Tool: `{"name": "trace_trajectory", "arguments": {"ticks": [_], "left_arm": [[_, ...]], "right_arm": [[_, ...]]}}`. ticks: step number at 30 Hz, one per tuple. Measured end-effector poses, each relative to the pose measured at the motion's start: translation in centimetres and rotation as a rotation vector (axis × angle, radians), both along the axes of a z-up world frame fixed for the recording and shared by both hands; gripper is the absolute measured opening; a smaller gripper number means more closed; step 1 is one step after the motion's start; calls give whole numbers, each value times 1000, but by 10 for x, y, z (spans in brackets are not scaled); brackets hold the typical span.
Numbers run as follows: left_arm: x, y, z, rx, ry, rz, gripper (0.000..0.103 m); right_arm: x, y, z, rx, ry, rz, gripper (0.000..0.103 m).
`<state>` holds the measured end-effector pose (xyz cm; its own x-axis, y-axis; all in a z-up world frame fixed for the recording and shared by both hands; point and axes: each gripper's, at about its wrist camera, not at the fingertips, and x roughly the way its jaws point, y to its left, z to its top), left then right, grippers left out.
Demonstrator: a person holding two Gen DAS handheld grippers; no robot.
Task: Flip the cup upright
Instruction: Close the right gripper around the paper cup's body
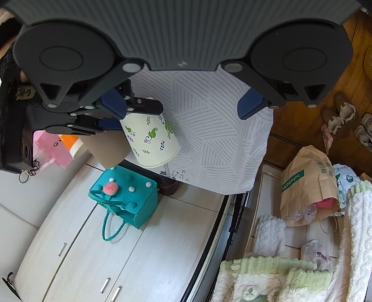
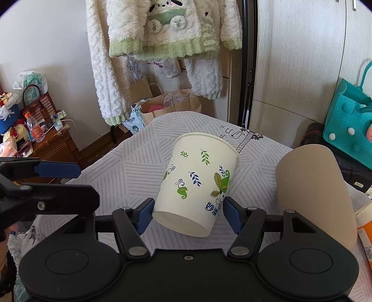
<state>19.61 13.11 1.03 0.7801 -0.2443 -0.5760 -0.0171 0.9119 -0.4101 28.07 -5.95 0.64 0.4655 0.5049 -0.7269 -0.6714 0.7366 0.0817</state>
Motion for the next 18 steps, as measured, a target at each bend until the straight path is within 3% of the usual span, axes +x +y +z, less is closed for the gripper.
{"name": "trace_trajectory", "arguments": {"ticks": [5, 18], "left_arm": [[-11, -2, 5, -49, 1, -8, 103], [-48, -27, 24, -26, -13, -58, 103]], "right_arm": [[-15, -8, 8, -12, -7, 2, 69], [-62, -44, 18, -26, -12, -22, 69]]}}
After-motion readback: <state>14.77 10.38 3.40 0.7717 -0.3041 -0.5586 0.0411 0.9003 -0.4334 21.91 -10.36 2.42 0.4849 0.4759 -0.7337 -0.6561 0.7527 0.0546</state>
